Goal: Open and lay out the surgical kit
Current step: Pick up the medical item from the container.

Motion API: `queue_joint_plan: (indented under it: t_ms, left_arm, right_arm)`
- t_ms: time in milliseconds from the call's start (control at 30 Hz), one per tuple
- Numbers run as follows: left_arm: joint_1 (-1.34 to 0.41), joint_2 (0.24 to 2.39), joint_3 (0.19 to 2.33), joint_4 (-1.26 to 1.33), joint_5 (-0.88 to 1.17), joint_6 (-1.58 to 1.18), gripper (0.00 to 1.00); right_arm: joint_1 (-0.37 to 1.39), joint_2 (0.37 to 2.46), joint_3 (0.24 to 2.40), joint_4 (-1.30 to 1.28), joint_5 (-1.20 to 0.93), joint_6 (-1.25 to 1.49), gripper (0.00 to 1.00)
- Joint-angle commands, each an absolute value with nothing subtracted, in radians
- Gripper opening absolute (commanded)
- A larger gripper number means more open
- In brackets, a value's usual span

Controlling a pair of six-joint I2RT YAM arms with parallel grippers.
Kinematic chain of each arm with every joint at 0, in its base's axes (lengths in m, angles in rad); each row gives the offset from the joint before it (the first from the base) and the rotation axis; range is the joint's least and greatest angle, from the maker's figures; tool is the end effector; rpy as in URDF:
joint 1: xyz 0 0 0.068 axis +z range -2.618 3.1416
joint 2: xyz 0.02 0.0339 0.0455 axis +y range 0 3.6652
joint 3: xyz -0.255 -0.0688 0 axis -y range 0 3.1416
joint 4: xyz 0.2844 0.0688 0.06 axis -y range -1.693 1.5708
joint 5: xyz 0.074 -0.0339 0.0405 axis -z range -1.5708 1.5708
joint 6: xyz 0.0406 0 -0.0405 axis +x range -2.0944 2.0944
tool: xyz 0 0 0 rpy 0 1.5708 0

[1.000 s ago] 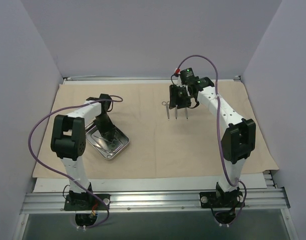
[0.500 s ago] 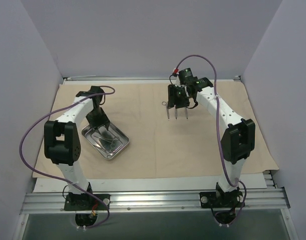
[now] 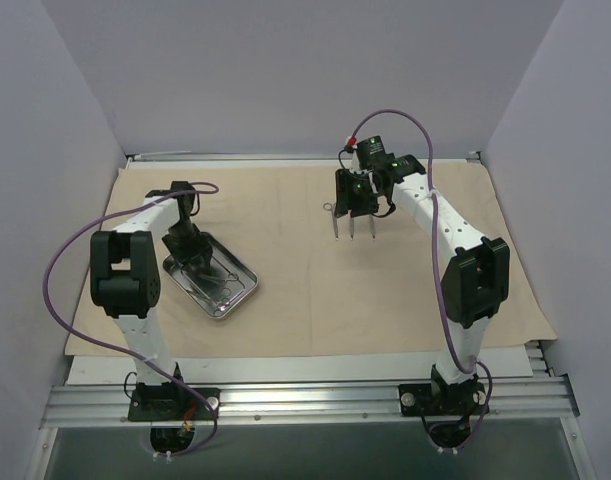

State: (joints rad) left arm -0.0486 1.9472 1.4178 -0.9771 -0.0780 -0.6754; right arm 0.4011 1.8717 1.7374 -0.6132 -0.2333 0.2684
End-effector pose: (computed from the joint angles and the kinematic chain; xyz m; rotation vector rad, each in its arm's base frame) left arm 0.3965 -0.0161 0.1446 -0.9448 2.9030 0.0766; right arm 0.4278 0.1916 0.3013 -0.2780 2.3556 0.6019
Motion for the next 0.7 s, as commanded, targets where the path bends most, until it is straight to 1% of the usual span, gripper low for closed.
queue_joint_plan:
  t_ms: [0,300,667]
  left_arm:
    - [-0.038,1.968,1.431,-0.948,-0.067,-0.672,0.54]
    - [-0.017,1.994,1.387,-0.928,-0.064,-0.677,0.52]
    - [-0.006,2.046,1.378,-0.882,-0.075,-0.653,0.31]
  right_arm:
    - [0.405,1.83,1.778,-0.643,-0.224,0.264,0.43]
    - [0.405,1.832,1.781,-0.644,-0.222,0.262,0.43]
    - [0.408,1.819,1.789,-0.661,-0.201,0.264,0.43]
